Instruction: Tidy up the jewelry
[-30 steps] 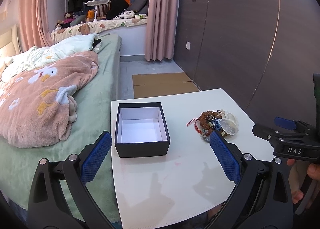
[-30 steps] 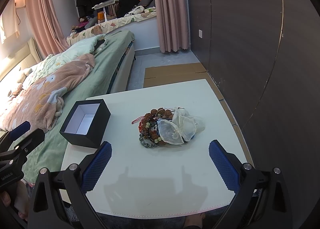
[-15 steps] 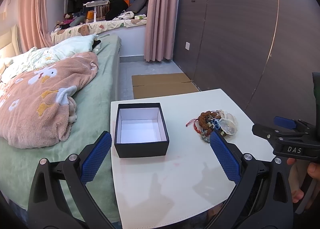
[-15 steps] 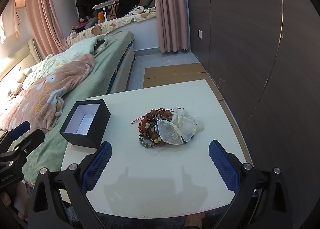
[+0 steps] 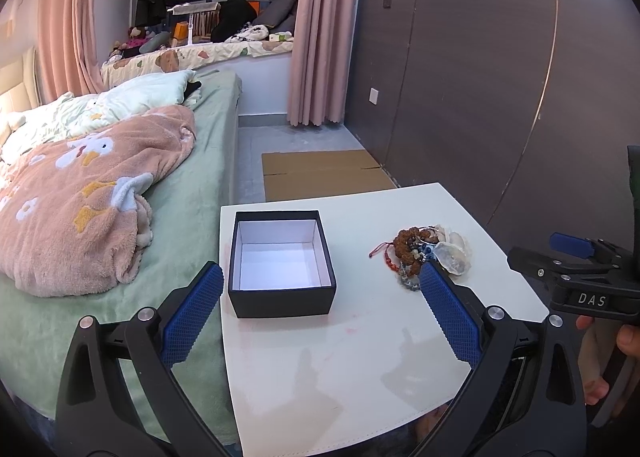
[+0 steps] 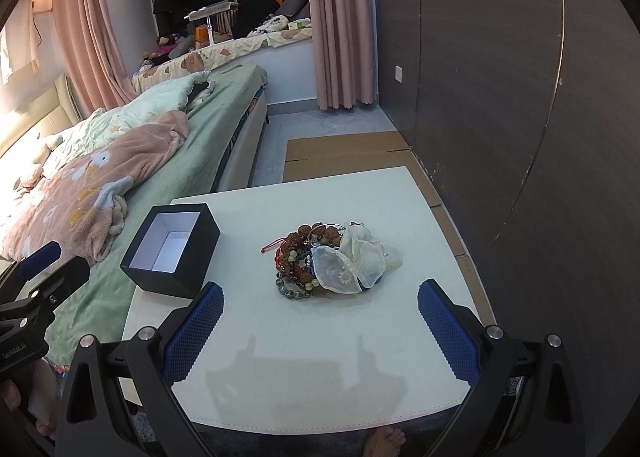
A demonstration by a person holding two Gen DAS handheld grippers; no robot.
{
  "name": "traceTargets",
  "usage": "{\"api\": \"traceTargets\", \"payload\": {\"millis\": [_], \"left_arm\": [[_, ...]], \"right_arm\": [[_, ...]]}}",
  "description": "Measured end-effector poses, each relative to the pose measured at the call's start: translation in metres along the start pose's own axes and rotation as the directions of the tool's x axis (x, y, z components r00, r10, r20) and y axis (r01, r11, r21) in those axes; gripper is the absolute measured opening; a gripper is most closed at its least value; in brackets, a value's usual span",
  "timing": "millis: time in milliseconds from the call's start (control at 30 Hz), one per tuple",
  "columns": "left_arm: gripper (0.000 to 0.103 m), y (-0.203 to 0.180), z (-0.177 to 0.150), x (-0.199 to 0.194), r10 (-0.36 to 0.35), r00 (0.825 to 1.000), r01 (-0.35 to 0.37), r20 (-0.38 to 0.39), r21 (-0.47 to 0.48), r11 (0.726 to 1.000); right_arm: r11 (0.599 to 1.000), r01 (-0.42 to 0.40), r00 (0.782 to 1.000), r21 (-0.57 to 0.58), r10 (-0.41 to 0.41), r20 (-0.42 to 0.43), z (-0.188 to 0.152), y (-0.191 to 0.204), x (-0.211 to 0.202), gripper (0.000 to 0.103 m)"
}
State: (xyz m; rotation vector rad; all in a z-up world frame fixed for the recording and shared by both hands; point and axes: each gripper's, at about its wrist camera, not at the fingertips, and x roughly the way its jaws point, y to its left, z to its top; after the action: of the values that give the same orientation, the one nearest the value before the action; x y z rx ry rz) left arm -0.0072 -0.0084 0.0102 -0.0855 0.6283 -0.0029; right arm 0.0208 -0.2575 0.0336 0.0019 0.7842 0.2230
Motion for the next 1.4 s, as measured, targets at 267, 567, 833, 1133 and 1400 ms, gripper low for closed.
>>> {"api": "traceTargets", "payload": {"millis": [267,567,833,1133,1400], "left_arm": [[0.098,0.0,0.001,-0.001,-0.003,1.0,0.003,0.004,0.0,1.0],[0.098,-0.008,0.007,0.009,-0.028,1.0,0.028,-0.011,-0.009,1.0],[0.098,-0.021,0.017,0.028,-0.089,0.996,0.089,-0.016,-0.024,0.996],[0.082,-0.043,0.019,0.061,-0.189,0.98,0.187,-0.061,-0.042,0.981],[0.055,-0.061,0.013,0.092,-0.238,0.962,0.234,-0.132,-0.045,0.971]], "right_arm": [[1.0,0.003,1.0,0.005,-0.004,0.003,0.001,-0.001,0.0,0.095],[1.0,0.003,1.0,0.026,-0.003,0.005,0.004,-0.004,0.005,0.095],[0.992,0.011,1.0,0.125,-0.011,-0.001,0.014,-0.029,0.014,0.095],[0.922,-0.078,0.993,0.38,0.107,-0.054,0.014,-0.073,0.039,0.086],[0.876,-0.109,0.977,0.469,0.182,-0.114,0.011,-0.087,0.073,0.067]]}}
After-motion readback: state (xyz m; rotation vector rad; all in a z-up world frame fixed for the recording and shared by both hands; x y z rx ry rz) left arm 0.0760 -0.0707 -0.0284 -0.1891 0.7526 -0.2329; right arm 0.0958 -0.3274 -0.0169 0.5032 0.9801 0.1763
